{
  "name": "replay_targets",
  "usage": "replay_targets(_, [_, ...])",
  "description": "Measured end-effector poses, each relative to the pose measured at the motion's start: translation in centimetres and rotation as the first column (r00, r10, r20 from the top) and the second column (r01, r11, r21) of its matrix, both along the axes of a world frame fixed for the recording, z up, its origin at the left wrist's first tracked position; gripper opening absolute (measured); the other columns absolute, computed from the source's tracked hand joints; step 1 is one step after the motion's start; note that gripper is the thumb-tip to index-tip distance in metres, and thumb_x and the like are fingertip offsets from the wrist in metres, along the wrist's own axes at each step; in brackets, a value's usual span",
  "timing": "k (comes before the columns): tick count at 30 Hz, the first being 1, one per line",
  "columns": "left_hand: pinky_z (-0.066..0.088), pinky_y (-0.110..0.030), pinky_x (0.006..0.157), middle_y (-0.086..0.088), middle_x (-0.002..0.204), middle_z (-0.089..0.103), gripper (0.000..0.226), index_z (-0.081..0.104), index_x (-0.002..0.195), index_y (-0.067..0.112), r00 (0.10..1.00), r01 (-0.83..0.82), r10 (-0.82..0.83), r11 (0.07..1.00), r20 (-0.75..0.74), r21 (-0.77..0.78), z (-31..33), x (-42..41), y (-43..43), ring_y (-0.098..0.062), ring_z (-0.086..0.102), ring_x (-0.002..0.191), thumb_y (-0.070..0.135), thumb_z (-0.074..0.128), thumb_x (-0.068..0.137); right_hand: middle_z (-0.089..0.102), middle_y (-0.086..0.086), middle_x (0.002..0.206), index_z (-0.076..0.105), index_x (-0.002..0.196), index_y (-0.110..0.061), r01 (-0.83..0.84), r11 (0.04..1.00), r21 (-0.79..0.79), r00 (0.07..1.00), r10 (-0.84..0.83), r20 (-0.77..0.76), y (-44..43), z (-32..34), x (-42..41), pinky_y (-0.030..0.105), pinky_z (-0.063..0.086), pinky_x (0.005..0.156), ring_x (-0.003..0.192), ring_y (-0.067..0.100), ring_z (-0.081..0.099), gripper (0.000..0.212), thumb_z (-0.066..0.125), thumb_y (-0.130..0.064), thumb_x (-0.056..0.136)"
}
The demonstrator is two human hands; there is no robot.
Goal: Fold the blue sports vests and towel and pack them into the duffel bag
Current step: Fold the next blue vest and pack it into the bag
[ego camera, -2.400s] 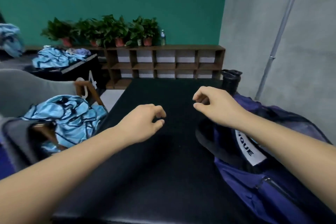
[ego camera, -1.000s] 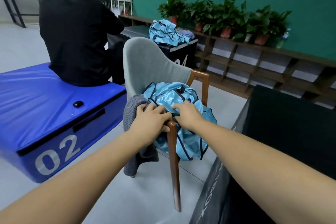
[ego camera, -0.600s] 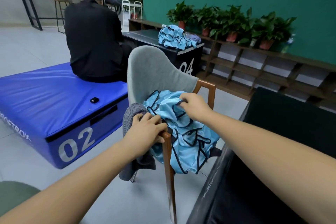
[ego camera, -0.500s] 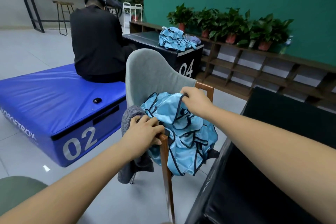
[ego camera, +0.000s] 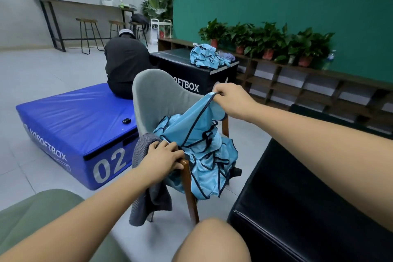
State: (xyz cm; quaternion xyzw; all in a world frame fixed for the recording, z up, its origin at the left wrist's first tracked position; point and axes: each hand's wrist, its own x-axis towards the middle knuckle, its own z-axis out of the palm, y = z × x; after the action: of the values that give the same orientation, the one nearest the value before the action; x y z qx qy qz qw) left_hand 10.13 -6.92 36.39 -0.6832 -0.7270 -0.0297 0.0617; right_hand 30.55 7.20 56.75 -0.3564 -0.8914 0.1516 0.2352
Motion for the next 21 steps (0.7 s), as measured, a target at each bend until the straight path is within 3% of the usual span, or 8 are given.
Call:
replay_targets(2, [0.035, -0.055, 0.114, 0.008, 0.125, 0.051, 0.058, 0.060, 0.131, 0.042, 1.000, -0.010, 0.010, 1.000, 0.015, 0.015, 0.0, 0.3, 0.1, -0.024, 0.046, 0.124, 0.076, 0.031, 0.094, 0.069, 0.005, 0.092, 0.065, 0.088, -0.014, 0.010, 1.000, 0.018, 1.000, -0.010, -0.007, -0.8, 1.2, 0.5, 0.039, 0.049, 0.068, 0.083, 0.024, 0.062, 0.020, 0.053, -0.020, 0.103])
replay_targets(6, [0.030, -0.053, 0.118, 0.009, 0.129, 0.049, 0.044, 0.058, 0.134, 0.042, 0.998, -0.044, 0.043, 0.999, 0.052, 0.004, 0.6, 0.8, 0.4, -0.023, 0.045, 0.129, 0.069, 0.048, 0.101, 0.062, -0.001, 0.086, 0.060, 0.082, -0.016, 0.028, 0.996, 0.083, 0.999, -0.026, -0.019, -1.7, 4.2, 1.8, 0.033, 0.037, 0.059, 0.073, 0.015, 0.052, 0.024, 0.052, -0.020, 0.105])
replay_targets(9, [0.038, -0.050, 0.111, 0.010, 0.124, 0.050, 0.041, 0.059, 0.126, 0.042, 0.983, -0.075, 0.062, 0.995, 0.171, 0.072, 1.3, 1.3, 0.2, -0.022, 0.050, 0.125, 0.071, 0.057, 0.096, 0.061, 0.003, 0.087, 0.060, 0.085, -0.012, 0.036, 0.988, 0.151, 0.999, -0.036, 0.001, -2.1, 6.5, 3.1, 0.034, 0.035, 0.060, 0.077, 0.017, 0.052, 0.024, 0.050, -0.020, 0.105])
replay_targets(13, [0.052, -0.049, 0.092, 0.011, 0.121, 0.053, 0.053, 0.051, 0.120, 0.035, 0.927, -0.168, 0.059, 0.948, 0.369, 0.271, 4.1, 3.0, 0.7, -0.020, 0.055, 0.114, 0.071, 0.069, 0.086, 0.064, 0.009, 0.093, 0.063, 0.090, -0.003, 0.063, 0.974, 0.219, 0.998, -0.063, -0.006, -2.9, 9.4, 4.8, 0.035, 0.036, 0.062, 0.079, 0.024, 0.054, 0.028, 0.050, -0.022, 0.105])
replay_targets(17, [0.050, -0.047, 0.082, 0.004, 0.119, 0.049, 0.065, 0.041, 0.117, 0.027, 0.894, -0.265, 0.080, 0.887, 0.441, 0.377, 6.8, 4.6, 1.4, -0.027, 0.054, 0.108, 0.060, 0.083, 0.080, 0.059, -0.003, 0.084, 0.059, 0.079, -0.016, 0.073, 0.966, 0.249, 0.997, -0.069, -0.024, -4.8, 12.6, 7.2, 0.035, 0.037, 0.062, 0.071, 0.017, 0.051, 0.029, 0.050, -0.022, 0.106])
replay_targets(21, [0.051, -0.051, 0.084, -0.004, 0.128, 0.049, 0.087, 0.038, 0.137, 0.023, 0.866, -0.331, 0.092, 0.843, 0.491, 0.424, 8.6, 5.6, 2.0, -0.034, 0.057, 0.111, 0.050, 0.092, 0.074, 0.057, -0.001, 0.078, 0.062, 0.084, -0.012, 0.123, 0.945, 0.302, 0.992, -0.117, -0.039, -6.4, 15.7, 11.2, 0.034, 0.035, 0.059, 0.068, 0.019, 0.048, 0.024, 0.052, -0.021, 0.103])
